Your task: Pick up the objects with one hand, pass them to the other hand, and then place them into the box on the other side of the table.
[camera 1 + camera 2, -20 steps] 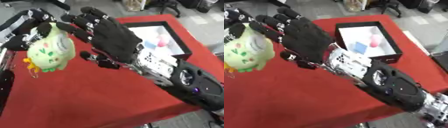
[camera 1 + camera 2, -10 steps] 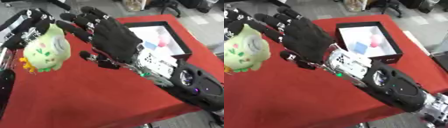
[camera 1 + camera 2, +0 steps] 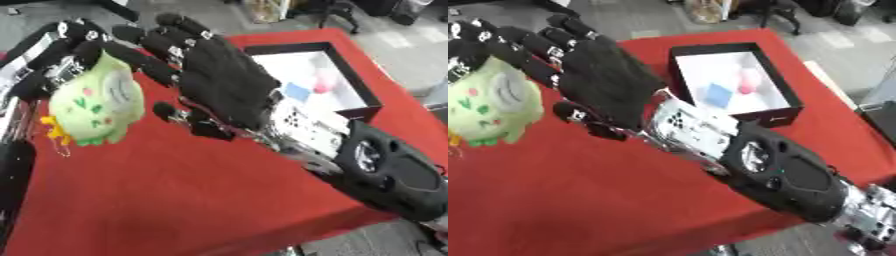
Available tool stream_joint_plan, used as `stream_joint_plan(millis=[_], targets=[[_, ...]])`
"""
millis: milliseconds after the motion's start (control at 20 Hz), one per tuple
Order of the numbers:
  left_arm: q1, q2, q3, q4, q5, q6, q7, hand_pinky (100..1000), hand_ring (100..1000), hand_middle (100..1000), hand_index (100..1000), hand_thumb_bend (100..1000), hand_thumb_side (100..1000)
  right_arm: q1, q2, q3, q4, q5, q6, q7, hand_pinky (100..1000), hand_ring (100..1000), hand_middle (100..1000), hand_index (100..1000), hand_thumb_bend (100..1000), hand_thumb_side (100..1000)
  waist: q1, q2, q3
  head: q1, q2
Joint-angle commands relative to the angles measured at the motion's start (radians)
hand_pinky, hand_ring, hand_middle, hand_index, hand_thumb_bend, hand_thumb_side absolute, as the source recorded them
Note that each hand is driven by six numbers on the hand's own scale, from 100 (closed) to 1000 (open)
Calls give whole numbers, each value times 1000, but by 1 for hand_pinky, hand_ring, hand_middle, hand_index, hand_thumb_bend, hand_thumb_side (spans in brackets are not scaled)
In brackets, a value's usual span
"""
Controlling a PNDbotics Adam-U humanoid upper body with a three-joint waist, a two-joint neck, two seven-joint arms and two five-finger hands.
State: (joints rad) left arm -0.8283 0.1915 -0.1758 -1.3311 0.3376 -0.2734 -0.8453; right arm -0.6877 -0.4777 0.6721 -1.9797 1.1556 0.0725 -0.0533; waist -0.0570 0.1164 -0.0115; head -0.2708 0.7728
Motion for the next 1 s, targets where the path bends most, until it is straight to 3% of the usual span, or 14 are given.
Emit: stream_joint_plan(millis=[50,1000], targets=[[-28,-1,16,-11,0,-59,-62,606,304,218,379,100,520,-16,-5,-6,-20,-2,2,-7,870,766,910,987,417,100,3,-13,0,-6,-3],[-51,-33,49,-15,-4,-56,-62,606,306,220,380,100,549,-12,7,23,-20,11,-2,-15,868,766,940,997,413,100,6,-14,-4,-23,-3]])
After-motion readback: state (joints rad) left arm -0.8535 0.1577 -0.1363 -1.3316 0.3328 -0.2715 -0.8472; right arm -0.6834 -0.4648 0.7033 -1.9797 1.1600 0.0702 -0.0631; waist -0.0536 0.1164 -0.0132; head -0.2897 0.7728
